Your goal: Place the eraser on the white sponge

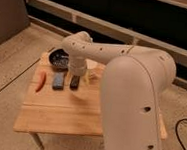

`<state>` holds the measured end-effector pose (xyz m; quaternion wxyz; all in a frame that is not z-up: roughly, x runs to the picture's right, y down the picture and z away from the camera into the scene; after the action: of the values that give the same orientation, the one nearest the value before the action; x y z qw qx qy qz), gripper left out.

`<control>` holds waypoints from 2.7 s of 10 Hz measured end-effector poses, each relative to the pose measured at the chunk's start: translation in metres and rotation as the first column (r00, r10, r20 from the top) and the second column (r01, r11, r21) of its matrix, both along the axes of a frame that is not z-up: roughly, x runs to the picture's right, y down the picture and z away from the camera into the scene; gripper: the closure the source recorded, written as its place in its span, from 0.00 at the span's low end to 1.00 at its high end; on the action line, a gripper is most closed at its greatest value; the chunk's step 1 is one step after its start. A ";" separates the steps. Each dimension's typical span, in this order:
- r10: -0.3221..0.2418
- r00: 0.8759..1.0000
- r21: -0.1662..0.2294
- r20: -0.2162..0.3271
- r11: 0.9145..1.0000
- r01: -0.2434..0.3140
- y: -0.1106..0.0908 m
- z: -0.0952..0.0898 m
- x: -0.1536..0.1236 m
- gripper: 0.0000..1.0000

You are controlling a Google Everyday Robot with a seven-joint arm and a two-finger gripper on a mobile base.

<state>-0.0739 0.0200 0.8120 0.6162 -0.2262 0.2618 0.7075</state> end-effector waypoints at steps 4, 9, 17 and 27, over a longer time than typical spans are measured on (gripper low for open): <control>-0.061 0.994 0.020 0.087 0.998 0.060 -0.019 0.014 0.005 0.35; -0.058 0.994 0.018 0.097 0.998 0.056 -0.021 0.017 0.005 0.35; -0.075 0.983 0.074 0.168 0.995 0.063 -0.052 0.048 -0.023 0.35; -0.115 0.984 -0.049 0.133 0.991 0.123 -0.027 0.103 -0.021 0.35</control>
<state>-0.0950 -0.0073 0.9149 0.6664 -0.2732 0.2544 0.6454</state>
